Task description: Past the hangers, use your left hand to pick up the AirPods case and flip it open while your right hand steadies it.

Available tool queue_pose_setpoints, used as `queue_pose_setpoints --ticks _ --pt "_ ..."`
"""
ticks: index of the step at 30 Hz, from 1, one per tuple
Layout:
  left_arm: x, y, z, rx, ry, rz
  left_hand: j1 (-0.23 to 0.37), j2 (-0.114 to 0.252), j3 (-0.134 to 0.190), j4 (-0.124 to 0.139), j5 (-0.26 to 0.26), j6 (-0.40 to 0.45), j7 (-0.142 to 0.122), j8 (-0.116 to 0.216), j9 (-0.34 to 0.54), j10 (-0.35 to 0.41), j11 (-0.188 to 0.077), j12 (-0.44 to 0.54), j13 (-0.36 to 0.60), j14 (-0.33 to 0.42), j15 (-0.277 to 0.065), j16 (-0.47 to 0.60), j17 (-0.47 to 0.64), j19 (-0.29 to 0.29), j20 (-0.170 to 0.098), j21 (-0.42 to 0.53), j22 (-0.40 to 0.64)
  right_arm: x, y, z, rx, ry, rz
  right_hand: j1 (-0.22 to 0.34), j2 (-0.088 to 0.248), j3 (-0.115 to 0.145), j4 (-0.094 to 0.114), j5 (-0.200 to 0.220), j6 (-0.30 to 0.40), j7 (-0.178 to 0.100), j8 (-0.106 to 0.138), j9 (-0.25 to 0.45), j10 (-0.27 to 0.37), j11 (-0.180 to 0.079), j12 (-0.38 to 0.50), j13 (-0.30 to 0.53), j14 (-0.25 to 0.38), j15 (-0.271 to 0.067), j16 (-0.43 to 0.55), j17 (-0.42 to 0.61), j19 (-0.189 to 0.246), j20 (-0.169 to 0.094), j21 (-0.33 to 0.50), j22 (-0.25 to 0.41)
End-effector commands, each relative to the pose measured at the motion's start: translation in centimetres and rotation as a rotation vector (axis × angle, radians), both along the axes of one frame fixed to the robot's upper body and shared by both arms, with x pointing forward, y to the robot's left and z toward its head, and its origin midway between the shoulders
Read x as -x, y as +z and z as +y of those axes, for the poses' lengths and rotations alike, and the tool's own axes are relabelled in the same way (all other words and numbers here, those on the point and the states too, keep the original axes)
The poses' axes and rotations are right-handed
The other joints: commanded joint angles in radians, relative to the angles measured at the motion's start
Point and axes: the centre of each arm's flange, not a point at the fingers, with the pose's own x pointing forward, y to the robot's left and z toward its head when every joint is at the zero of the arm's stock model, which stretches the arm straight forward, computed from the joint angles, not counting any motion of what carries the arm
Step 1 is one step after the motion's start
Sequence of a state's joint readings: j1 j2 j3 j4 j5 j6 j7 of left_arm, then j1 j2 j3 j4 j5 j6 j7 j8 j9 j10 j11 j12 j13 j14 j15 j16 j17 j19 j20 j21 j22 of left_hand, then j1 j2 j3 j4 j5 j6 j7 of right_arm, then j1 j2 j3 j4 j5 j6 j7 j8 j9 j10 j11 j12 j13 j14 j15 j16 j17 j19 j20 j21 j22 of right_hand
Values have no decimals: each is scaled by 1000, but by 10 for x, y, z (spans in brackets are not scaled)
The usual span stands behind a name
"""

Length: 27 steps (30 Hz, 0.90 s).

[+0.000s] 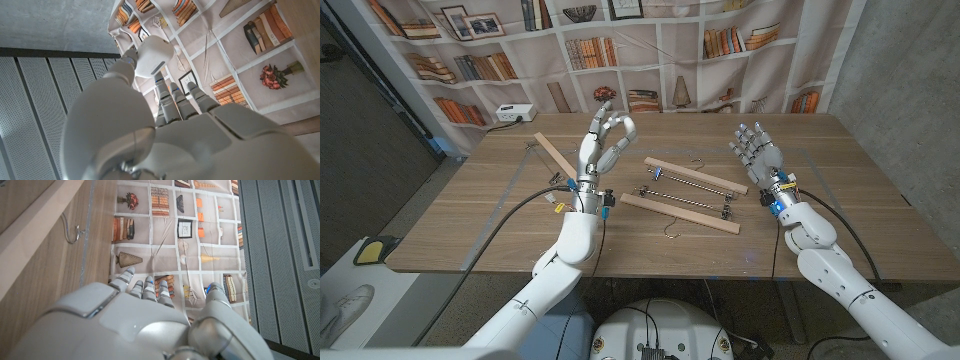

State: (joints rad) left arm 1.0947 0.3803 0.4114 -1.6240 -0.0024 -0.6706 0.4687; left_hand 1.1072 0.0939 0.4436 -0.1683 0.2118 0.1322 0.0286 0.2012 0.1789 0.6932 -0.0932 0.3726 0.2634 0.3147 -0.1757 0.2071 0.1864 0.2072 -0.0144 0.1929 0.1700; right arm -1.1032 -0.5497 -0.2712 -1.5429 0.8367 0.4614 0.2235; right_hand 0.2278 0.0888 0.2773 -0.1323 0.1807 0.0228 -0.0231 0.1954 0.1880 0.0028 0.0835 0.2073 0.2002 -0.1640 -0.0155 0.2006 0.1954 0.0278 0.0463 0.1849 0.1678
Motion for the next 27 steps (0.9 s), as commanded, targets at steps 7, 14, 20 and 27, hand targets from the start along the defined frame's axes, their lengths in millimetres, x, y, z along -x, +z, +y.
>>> queue_pose_setpoints --ticks 7,14,20,27 --pt "-7 1 -4 33 -120 31 11 12 -7 0 6 9 1 3 6 132 -123 -2 176 8 -9 4 -1 6 3 2 2 18 1 15 59 -2 -33 8 5 6 -4 1 0 -8 1 4 64 11 26 2 17 27 8 2 7 4 5 1" --pt "-9 1 -7 46 -164 49 13 13 -10 0 8 10 2 2 6 130 -122 -5 176 7 -8 4 -1 4 4 1 2 44 5 31 138 -100 -33 19 0 9 -10 4 0 -7 2 4 127 17 44 7 69 39 23 2 46 75 14 2" --pt "-10 0 -7 57 -158 40 14 14 -12 1 9 11 2 2 6 129 -122 -8 177 8 -6 4 -1 4 4 1 2 53 4 40 142 -76 -55 25 0 11 -12 5 -3 -11 2 4 131 20 43 10 91 55 29 3 63 96 18 2" --pt "-14 1 -9 77 -197 47 15 15 -16 1 10 16 -1 3 6 133 -123 -9 178 8 -8 5 -1 4 4 1 2 66 7 48 190 -63 -39 40 -12 13 -12 8 -15 -11 4 4 182 21 51 29 317 79 116 34 317 155 89 19"
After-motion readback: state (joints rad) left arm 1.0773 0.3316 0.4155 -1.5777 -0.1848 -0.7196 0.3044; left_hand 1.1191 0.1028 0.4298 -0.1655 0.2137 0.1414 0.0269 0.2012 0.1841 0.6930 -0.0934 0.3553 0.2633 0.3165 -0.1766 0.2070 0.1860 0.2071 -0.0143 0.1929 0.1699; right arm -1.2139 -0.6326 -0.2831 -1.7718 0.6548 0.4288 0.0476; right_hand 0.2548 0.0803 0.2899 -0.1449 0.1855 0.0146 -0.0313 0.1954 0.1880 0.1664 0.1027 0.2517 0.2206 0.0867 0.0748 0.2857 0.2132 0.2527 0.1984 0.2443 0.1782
